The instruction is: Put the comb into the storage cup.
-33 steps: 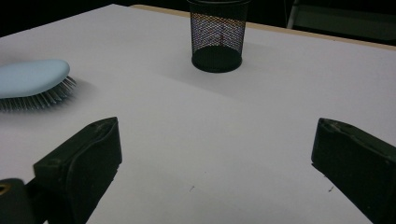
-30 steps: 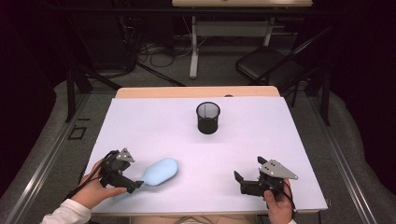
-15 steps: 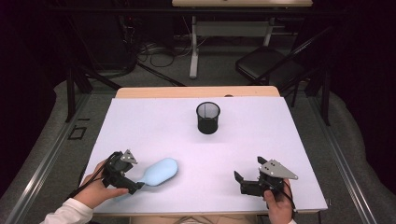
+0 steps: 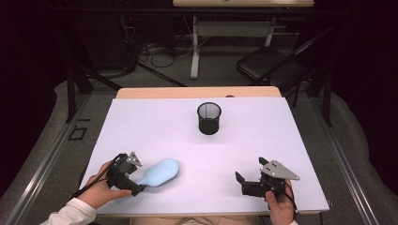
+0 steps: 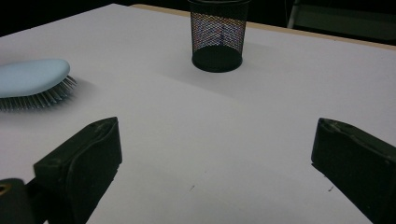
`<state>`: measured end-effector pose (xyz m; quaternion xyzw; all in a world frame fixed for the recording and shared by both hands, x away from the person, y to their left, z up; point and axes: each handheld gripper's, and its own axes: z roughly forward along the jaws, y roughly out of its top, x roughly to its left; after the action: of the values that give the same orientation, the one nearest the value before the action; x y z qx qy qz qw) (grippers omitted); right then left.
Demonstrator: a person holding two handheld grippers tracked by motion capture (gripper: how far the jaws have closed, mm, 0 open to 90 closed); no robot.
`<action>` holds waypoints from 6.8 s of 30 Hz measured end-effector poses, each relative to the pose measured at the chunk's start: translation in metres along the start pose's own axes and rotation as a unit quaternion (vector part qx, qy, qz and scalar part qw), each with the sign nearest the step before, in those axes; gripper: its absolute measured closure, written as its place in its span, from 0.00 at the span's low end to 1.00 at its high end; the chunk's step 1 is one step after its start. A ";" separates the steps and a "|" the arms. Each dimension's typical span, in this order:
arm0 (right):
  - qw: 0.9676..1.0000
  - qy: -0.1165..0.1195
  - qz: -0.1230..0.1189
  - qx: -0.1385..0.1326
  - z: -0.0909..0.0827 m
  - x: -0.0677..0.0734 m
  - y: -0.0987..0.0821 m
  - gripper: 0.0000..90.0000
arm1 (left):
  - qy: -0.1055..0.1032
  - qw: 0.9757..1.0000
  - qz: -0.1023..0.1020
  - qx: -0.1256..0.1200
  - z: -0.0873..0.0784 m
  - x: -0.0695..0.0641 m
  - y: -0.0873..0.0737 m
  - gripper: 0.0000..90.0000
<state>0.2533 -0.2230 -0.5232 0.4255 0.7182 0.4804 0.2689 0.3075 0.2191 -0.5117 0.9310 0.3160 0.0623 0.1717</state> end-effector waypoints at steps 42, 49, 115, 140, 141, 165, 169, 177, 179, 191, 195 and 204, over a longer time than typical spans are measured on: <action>1.000 0.000 0.000 0.000 0.000 0.000 0.000 0.02 | 0.013 0.997 0.057 0.050 0.010 -0.016 0.010 0.58; 1.000 0.000 0.000 0.001 0.000 -0.001 0.000 0.02 | 0.007 0.997 0.061 0.055 0.013 -0.016 0.011 0.62; 1.000 0.002 -0.002 0.002 0.001 -0.001 -0.001 0.04 | 0.013 0.995 0.073 0.073 0.019 -0.017 0.012 0.76; 1.000 0.002 0.001 0.003 0.002 0.000 -0.001 0.04 | 0.006 0.996 0.061 0.057 0.017 -0.016 0.011 0.78; 1.000 0.002 -0.001 0.002 0.002 0.000 -0.001 0.04 | 0.006 0.997 0.061 0.055 0.017 -0.016 0.011 0.78; 1.000 0.002 0.000 0.005 0.002 0.000 -0.001 0.04 | 0.016 0.999 0.047 0.001 -0.003 -0.010 0.023 0.78; 1.000 0.002 0.001 0.005 0.002 -0.001 -0.001 0.04 | 0.018 0.999 0.045 -0.011 -0.007 -0.010 0.026 0.78; 1.000 0.002 0.000 0.005 0.002 -0.001 -0.001 0.04 | 0.021 0.998 0.040 -0.042 -0.015 -0.011 0.036 0.78; 1.000 0.002 0.000 0.004 0.002 -0.001 -0.001 0.04 | 0.021 0.998 0.042 -0.046 -0.016 -0.011 0.038 0.78; 1.000 0.001 -0.001 0.003 0.002 -0.002 -0.001 0.04 | 0.029 0.996 0.038 -0.079 -0.022 -0.013 0.047 0.78; 1.000 0.001 -0.001 0.003 0.002 -0.002 -0.001 0.04 | 0.028 0.995 0.037 -0.087 -0.024 -0.013 0.050 0.78; 1.000 0.001 -0.002 0.003 0.001 -0.002 -0.001 0.04 | 0.028 0.994 0.038 -0.103 -0.025 -0.015 0.055 0.78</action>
<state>0.2549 -0.2239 -0.5248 0.4246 0.7208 0.4781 0.2675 0.3211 0.1757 -0.4686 0.9173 0.2774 0.1276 0.2556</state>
